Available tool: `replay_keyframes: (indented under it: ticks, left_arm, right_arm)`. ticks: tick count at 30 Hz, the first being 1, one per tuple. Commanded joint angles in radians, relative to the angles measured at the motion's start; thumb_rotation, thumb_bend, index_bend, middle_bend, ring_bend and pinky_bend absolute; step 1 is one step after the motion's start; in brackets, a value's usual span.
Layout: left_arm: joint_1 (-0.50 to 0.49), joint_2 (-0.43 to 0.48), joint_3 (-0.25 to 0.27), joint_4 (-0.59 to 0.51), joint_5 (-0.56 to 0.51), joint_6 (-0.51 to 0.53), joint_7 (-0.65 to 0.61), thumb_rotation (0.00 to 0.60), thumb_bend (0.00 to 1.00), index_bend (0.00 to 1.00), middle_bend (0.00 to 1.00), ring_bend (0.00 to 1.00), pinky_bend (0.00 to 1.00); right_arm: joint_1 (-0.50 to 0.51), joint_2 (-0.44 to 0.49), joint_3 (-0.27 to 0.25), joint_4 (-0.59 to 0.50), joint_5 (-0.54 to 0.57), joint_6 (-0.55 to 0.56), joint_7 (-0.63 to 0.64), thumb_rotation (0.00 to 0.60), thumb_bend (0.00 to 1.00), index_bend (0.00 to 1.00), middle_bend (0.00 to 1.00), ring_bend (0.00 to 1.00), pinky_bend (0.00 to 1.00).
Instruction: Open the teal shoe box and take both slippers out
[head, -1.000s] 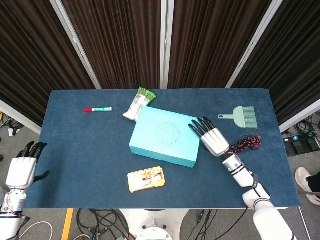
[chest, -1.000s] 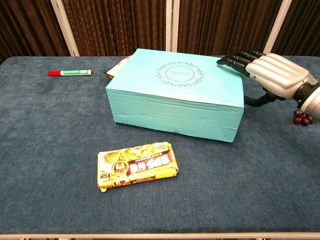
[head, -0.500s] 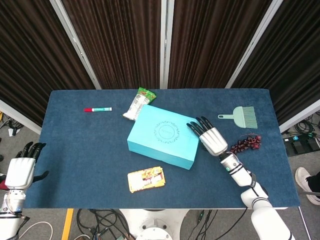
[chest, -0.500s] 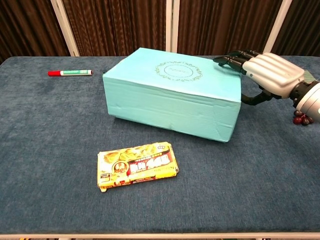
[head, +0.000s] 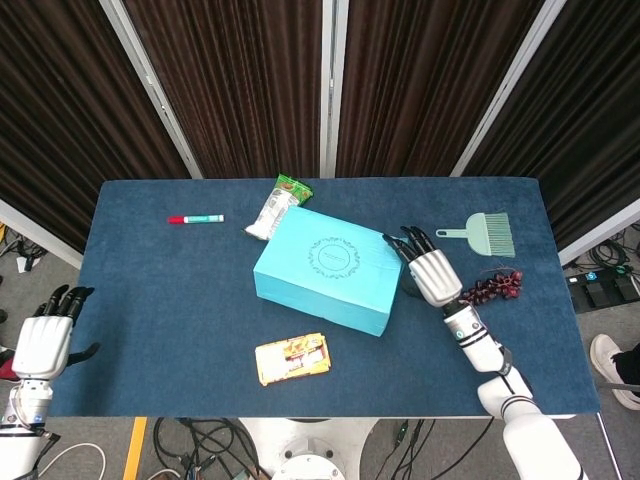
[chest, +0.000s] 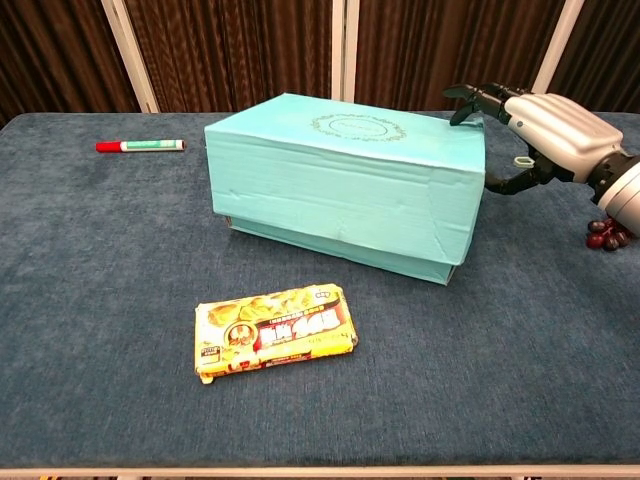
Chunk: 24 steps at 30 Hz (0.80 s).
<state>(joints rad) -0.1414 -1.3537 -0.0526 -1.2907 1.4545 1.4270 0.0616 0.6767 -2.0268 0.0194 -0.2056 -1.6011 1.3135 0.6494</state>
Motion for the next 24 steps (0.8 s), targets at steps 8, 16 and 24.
replay_keyframes:
  ticks: [8, 16, 24]
  left_arm:
    - [-0.003, 0.004, 0.004, -0.008, -0.005, -0.017, -0.004, 0.600, 0.11, 0.15, 0.15, 0.10, 0.34]
    - [-0.006, 0.008, 0.005, -0.015, -0.005, -0.024, -0.005, 0.600, 0.11, 0.15, 0.14, 0.10, 0.34]
    - [-0.011, 0.012, 0.006, -0.027, -0.006, -0.031, 0.001, 0.600, 0.11, 0.15, 0.14, 0.10, 0.34]
  right_arm:
    - [0.011, 0.034, 0.090, -0.152, 0.106, -0.131, 0.296, 0.600, 0.29, 0.11, 0.52, 0.11, 0.09]
    - [0.010, 0.123, 0.126, -0.332, 0.144, -0.193, 0.423, 0.600, 0.29, 0.17, 0.55, 0.13, 0.11]
    - [0.001, 0.219, 0.145, -0.512, 0.168, -0.252, 0.501, 0.600, 0.29, 0.20, 0.57, 0.14, 0.12]
